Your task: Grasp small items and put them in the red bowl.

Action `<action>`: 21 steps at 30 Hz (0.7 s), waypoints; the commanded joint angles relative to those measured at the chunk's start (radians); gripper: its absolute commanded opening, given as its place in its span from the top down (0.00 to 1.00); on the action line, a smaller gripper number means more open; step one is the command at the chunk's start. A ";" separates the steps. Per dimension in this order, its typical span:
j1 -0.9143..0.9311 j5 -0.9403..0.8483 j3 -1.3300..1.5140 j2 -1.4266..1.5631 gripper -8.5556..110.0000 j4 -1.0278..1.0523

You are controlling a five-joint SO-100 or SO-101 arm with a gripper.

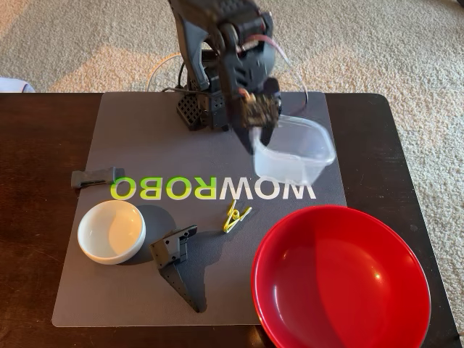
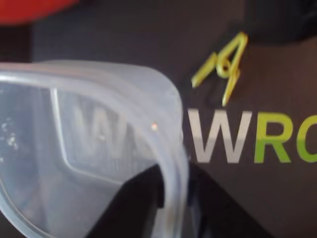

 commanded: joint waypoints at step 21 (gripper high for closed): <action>0.272 -0.462 -1.833 -1.555 0.69 0.325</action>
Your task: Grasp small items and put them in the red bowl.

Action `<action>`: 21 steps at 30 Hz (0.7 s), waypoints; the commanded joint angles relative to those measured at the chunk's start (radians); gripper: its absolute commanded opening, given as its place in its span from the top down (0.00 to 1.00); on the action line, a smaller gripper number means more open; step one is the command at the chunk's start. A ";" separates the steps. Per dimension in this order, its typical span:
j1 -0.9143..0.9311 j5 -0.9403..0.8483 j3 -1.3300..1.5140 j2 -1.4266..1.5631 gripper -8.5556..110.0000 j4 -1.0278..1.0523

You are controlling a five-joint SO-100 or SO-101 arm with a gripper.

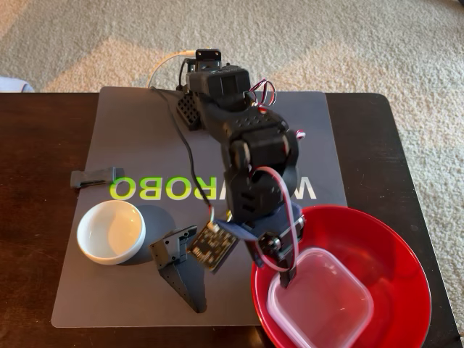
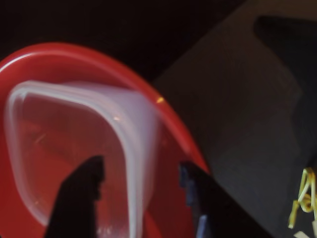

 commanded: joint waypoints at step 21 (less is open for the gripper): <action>0.594 0.084 1.103 0.857 0.70 -0.114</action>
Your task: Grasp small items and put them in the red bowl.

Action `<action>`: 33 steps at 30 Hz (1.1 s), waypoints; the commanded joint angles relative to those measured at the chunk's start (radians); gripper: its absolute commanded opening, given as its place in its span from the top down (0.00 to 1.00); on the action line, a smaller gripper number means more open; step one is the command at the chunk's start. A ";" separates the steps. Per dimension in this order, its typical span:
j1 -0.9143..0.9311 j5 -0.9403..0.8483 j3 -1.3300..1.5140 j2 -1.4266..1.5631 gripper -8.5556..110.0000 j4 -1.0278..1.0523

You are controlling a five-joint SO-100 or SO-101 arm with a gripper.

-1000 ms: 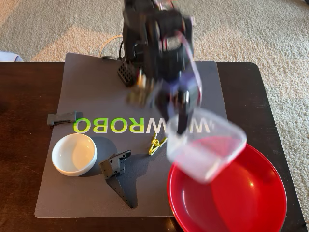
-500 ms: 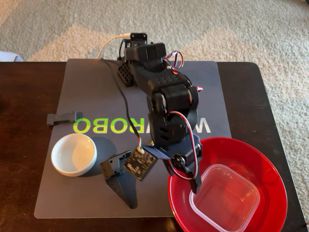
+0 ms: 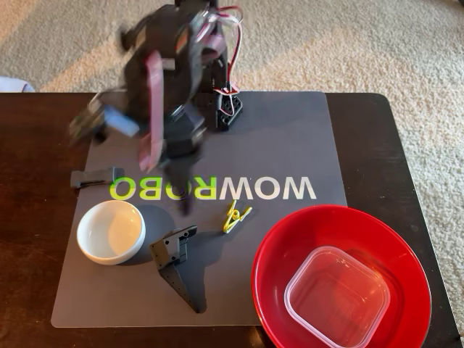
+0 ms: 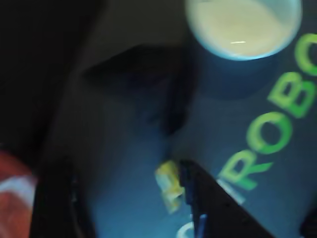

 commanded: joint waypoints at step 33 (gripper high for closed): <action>-0.037 0.193 0.281 -0.235 0.70 -0.436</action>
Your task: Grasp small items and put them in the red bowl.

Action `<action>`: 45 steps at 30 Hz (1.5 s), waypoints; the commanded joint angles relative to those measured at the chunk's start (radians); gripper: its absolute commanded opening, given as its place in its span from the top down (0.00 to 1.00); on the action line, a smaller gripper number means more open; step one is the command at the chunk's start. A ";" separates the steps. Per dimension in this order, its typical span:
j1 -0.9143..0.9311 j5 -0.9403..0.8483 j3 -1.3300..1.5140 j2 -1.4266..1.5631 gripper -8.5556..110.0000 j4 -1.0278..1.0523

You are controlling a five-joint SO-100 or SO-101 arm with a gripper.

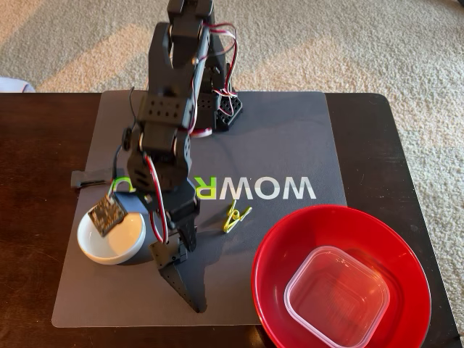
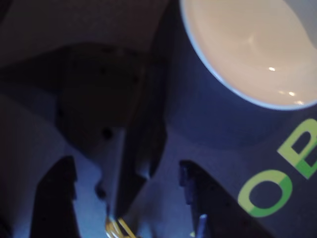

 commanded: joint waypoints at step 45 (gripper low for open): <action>-0.623 -0.262 -1.516 -0.847 0.76 0.321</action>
